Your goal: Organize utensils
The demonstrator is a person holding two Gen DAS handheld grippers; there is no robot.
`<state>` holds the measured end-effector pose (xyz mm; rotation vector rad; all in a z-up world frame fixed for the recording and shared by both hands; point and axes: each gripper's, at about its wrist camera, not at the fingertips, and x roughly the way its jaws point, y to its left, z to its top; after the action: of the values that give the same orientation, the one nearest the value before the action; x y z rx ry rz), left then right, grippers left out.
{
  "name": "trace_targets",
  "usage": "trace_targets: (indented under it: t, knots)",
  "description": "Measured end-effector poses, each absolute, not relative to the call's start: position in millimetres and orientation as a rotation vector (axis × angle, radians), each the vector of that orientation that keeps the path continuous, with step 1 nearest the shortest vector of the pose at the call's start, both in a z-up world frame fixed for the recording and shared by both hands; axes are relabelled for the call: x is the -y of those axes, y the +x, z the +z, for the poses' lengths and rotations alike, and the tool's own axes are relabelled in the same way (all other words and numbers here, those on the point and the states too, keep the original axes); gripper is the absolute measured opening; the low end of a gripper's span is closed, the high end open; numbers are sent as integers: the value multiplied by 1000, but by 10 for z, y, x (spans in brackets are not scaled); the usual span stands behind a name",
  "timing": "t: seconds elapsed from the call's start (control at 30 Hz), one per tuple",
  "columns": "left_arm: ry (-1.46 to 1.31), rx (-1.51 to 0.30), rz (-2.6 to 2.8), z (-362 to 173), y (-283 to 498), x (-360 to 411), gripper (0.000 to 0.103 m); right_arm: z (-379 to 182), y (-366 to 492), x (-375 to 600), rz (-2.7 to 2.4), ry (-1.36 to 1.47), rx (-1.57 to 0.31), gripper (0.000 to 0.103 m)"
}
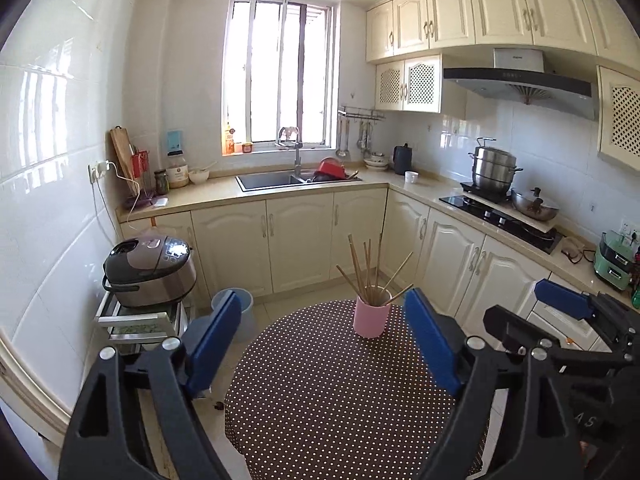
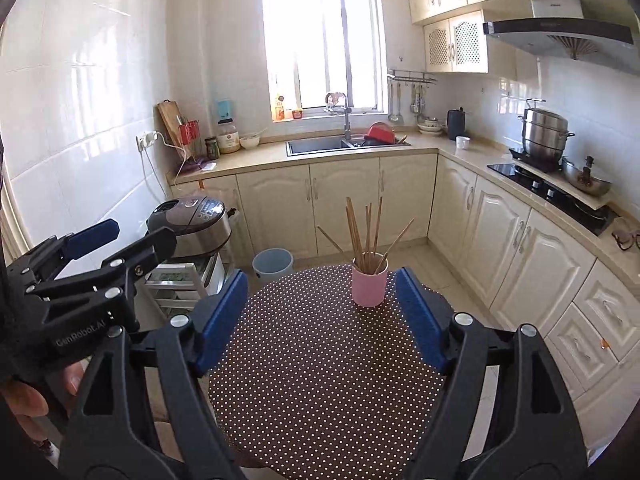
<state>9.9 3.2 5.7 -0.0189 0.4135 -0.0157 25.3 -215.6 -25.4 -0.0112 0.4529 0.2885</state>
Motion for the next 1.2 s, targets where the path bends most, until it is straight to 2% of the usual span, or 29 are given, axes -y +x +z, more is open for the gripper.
trace_targets:
  t: [0.47,1.2]
  knots:
    - [14,-340,-24,209,-192,24,82,-106,-36,2158,274,-19,-419,78]
    - [22,-326,-34,223,-128,11,82,-104,-55,2195,272,-19,-422,79]
